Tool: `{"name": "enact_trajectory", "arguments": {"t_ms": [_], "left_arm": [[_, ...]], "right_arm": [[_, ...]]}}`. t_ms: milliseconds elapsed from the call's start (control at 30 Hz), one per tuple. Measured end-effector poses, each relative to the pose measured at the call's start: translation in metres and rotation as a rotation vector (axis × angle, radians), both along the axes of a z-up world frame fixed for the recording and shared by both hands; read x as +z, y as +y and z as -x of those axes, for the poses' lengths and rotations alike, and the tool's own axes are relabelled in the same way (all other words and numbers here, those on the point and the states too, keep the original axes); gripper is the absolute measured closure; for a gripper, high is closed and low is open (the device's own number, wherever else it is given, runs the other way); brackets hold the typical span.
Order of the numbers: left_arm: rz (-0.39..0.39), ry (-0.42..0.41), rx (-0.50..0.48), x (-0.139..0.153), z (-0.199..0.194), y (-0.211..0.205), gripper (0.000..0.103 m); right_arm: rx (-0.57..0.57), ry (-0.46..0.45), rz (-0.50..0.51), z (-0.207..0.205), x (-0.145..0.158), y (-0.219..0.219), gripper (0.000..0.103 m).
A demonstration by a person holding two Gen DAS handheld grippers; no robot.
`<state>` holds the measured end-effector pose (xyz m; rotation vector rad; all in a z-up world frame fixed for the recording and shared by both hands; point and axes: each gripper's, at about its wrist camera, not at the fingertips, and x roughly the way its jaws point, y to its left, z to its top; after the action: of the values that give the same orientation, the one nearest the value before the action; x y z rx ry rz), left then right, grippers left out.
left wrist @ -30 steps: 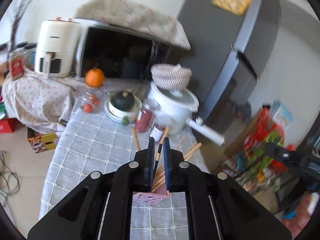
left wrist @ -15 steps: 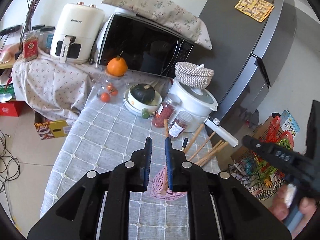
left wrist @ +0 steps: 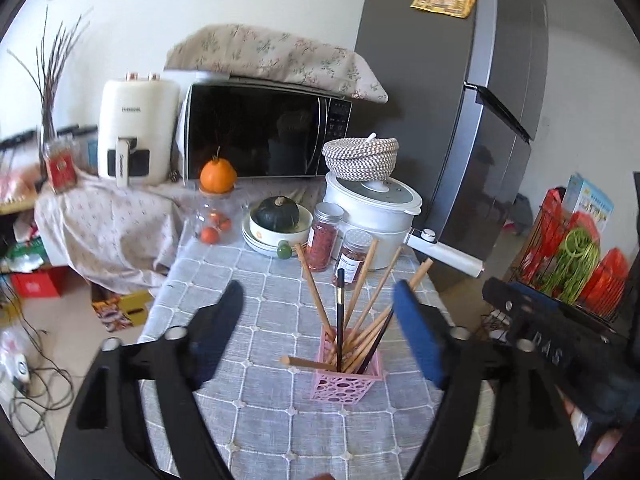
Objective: Organize utensils
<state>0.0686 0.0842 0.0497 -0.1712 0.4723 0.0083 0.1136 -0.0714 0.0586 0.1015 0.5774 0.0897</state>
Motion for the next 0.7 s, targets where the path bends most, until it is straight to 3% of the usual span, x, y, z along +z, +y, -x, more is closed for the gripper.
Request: {"name": "enact_trajectory", "arguments": {"t_ms": [67, 167, 333, 567, 700], "left_arm": [[-0.023, -0.007, 0.020, -0.002, 0.006, -0.007, 0.011], [-0.059, -0.015, 0.032, -0.008, 0.015, -0.019, 0.007], [-0.114, -0.053, 0.053, -0.020, 0.030, -0.040, 0.007], [-0.094, -0.011, 0.103, -0.036, 0.036, -0.044, 0.007], [-0.091, 0.035, 0.072, -0.042, 0.033, -0.048, 0.007]], "right_arm": [[-0.045, -0.011, 0.006, 0.012, -0.006, -0.011, 0.055], [-0.121, -0.030, 0.019, 0.028, -0.016, -0.027, 0.036], [-0.235, -0.060, 0.070, 0.055, -0.035, -0.048, 0.008], [-0.412, -0.178, 0.114, 0.086, -0.045, -0.071, 0.006], [-0.406, -0.157, 0.141, 0.085, -0.050, -0.076, 0.006]]}}
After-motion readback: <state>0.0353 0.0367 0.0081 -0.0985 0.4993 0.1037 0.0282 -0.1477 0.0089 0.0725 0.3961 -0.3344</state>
